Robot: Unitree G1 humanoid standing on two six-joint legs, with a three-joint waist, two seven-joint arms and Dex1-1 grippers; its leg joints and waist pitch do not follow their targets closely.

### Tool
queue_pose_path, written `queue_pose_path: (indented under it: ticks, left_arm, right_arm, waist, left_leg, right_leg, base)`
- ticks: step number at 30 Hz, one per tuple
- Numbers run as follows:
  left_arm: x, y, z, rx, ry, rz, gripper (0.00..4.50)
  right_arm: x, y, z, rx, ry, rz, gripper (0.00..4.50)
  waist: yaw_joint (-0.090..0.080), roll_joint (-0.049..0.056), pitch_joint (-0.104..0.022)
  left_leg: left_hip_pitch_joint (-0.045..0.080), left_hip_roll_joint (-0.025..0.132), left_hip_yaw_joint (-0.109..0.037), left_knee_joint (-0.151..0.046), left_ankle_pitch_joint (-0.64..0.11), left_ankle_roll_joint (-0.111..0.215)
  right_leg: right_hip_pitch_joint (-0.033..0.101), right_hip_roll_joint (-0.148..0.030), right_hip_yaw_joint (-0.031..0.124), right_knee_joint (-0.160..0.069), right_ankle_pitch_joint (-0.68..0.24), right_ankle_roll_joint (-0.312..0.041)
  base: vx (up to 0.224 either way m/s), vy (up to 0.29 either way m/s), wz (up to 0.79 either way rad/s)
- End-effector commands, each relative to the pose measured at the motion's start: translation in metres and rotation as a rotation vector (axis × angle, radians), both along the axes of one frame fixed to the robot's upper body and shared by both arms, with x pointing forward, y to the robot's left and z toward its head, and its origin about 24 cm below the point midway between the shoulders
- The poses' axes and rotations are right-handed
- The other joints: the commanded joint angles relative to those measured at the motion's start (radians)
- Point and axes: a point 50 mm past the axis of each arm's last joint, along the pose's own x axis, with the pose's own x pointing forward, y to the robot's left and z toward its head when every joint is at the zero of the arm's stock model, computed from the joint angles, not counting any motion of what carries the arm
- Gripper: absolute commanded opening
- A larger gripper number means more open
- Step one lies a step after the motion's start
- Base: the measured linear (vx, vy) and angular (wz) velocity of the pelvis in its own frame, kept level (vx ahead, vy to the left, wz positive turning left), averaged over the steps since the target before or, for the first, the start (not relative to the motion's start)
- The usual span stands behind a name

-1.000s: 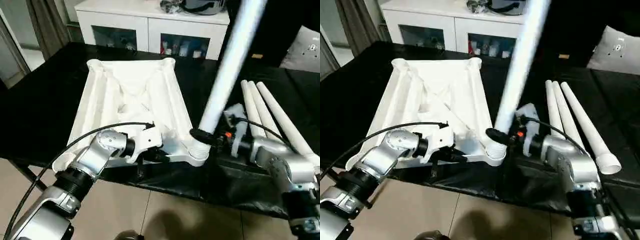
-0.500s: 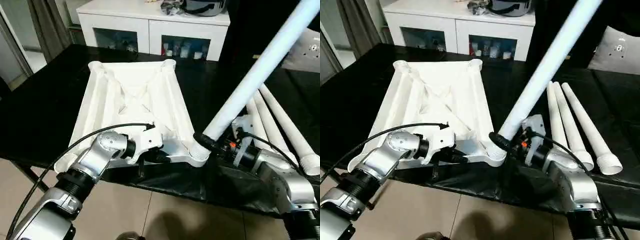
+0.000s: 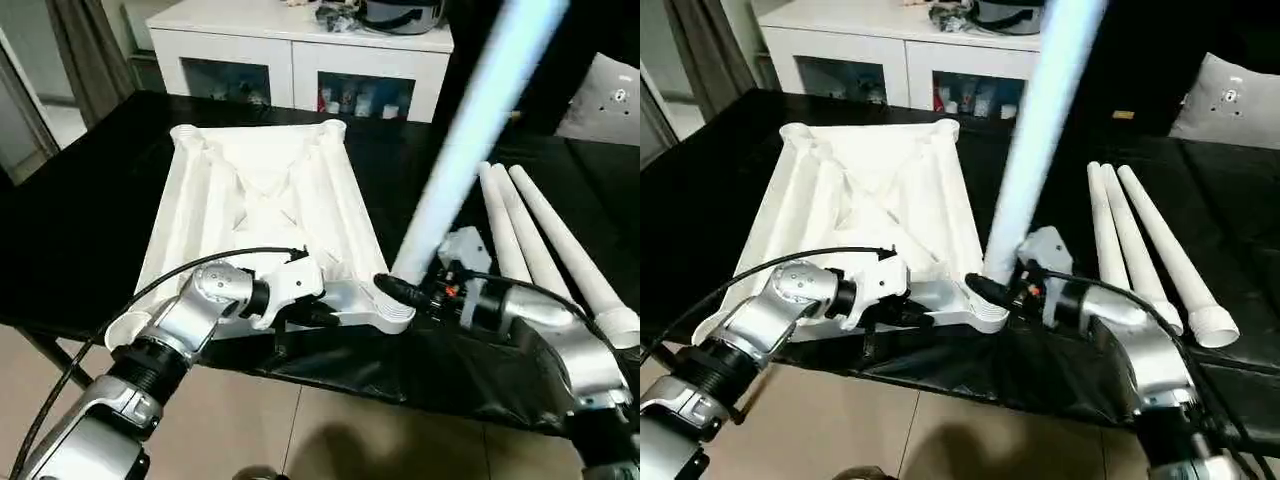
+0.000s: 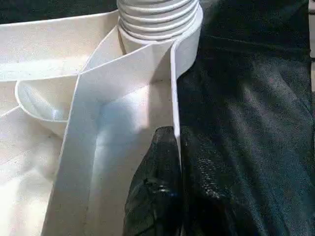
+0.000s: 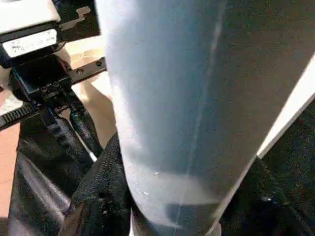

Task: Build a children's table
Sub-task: Insert table leg to table base, then rotate leg to tighten

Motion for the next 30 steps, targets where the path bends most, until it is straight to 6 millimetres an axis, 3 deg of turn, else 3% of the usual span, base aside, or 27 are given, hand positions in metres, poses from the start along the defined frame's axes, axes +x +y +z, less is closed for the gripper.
queue_pose_path:
  ticks: [1,6,9,14,17,19,22,25,26,28,30]
  left_arm:
    - [0.004,0.003,0.004,0.050,-0.032,-0.023,0.00]
    - [0.013,0.005,0.010,0.076,-0.037,-0.042,0.00]
    - [0.015,0.007,0.011,0.087,-0.038,-0.040,0.00]
    - [0.018,0.013,0.011,0.084,-0.022,-0.003,0.00]
    - [0.013,0.016,0.007,0.045,0.015,0.045,0.00]
    - [0.009,0.017,0.002,0.019,0.039,0.124,0.00]
    - [0.007,0.016,-0.001,0.001,0.052,0.196,0.00]
    - [0.001,0.004,-0.003,-0.048,0.071,0.338,0.00]
    - [0.000,0.000,-0.003,-0.058,0.072,0.352,0.00]
    - [-0.004,-0.011,-0.002,-0.079,0.074,0.382,0.00]
    - [-0.009,-0.028,0.000,-0.086,0.056,0.386,0.00]
  right_arm:
    - [-0.016,0.001,-0.040,-0.096,0.201,0.040,1.88]
    - [-0.014,0.008,-0.041,-0.123,0.224,0.114,1.88]
    - [-0.014,0.011,-0.041,-0.125,0.226,0.130,1.88]
    - [-0.013,0.020,-0.038,-0.078,0.213,0.115,1.88]
    - [-0.011,0.022,-0.039,-0.101,0.194,0.031,1.88]
    - [-0.007,0.022,-0.041,-0.110,0.185,-0.094,1.88]
    - [-0.006,0.023,-0.041,-0.115,0.181,-0.156,1.88]
    - [0.004,0.026,-0.042,-0.137,0.193,-0.317,1.88]
    - [0.007,0.026,-0.043,-0.137,0.197,-0.344,1.88]
    - [0.013,0.028,-0.043,-0.134,0.212,-0.406,1.88]
    - [0.025,0.029,-0.045,-0.155,0.232,-0.485,1.88]
  waist:
    - [-0.003,0.004,-0.043]
    - [-0.003,0.002,-0.043]
    - [-0.003,0.001,-0.043]
    - [-0.004,0.003,-0.048]
    - [-0.007,0.001,-0.046]
    - [-0.016,0.001,-0.041]
    - [-0.026,-0.002,-0.032]
    - [-0.038,0.000,-0.030]
    - [-0.045,-0.006,-0.028]
    - [-0.056,-0.001,-0.029]
    - [-0.070,-0.003,-0.030]
  left_leg:
    - [0.016,0.139,-0.077,-0.104,-0.420,-0.043]
    - [0.020,0.139,-0.075,-0.104,-0.415,-0.038]
    - [0.016,0.140,-0.076,-0.106,-0.390,-0.032]
    - [0.008,0.145,-0.074,-0.112,-0.348,-0.027]
    - [0.010,0.145,-0.073,-0.113,-0.353,-0.034]
    - [0.008,0.142,-0.074,-0.114,-0.369,-0.041]
    - [0.015,0.135,-0.080,-0.112,-0.421,-0.044]
    - [0.022,0.134,-0.085,-0.112,-0.467,-0.058]
    - [0.021,0.133,-0.087,-0.112,-0.479,-0.062]
    - [0.024,0.130,-0.088,-0.111,-0.505,-0.070]
    - [0.019,0.132,-0.094,-0.118,-0.534,-0.079]
  right_leg:
    - [0.014,-0.154,0.090,-0.112,-0.513,-0.135]
    - [0.011,-0.154,0.091,-0.117,-0.542,-0.124]
    - [0.014,-0.155,0.090,-0.115,-0.533,-0.123]
    - [0.020,-0.154,0.091,-0.104,-0.426,-0.157]
    - [0.018,-0.157,0.093,-0.103,-0.423,-0.170]
    - [0.016,-0.156,0.092,-0.107,-0.481,-0.159]
    - [0.006,-0.157,0.088,-0.126,-0.646,-0.103]
    - [-0.004,-0.152,0.083,-0.132,-0.693,-0.075]
    - [-0.006,-0.153,0.080,-0.132,-0.694,-0.079]
    - [-0.007,-0.147,0.075,-0.136,-0.699,-0.063]
    - [-0.001,-0.147,0.069,-0.134,-0.662,-0.068]
  base:
    - [0.000,0.000,0.00]
    - [0.000,0.000,0.00]
    - [0.000,0.000,0.00]
    - [0.000,0.000,0.00]
    - [0.000,0.000,0.00]
    - [0.000,0.000,0.00]
    - [0.000,0.000,0.00]
    - [0.000,0.000,0.00]
    - [0.000,0.000,0.00]
    - [0.000,0.000,0.00]
    - [0.000,0.000,0.00]
